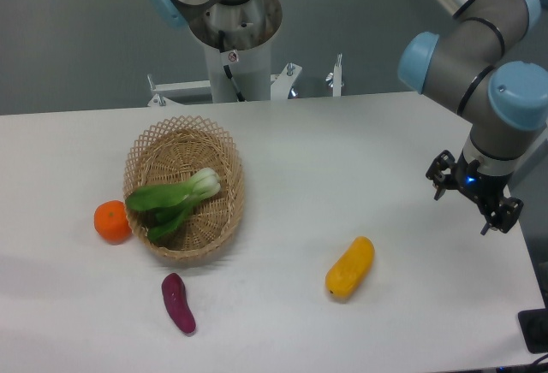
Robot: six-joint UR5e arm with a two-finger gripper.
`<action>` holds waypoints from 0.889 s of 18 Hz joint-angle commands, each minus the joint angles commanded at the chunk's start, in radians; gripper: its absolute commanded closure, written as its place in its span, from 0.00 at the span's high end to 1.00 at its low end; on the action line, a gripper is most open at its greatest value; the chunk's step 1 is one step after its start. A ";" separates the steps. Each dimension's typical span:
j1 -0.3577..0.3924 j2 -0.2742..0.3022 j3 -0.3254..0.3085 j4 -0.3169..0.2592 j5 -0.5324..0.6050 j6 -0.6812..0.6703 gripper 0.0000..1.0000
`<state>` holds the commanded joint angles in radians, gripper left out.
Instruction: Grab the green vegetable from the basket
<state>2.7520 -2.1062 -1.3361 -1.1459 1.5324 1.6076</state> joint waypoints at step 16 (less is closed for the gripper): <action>-0.061 0.014 -0.034 0.005 0.005 -0.118 1.00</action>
<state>2.6907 -2.0924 -1.3697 -1.1413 1.5370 1.4895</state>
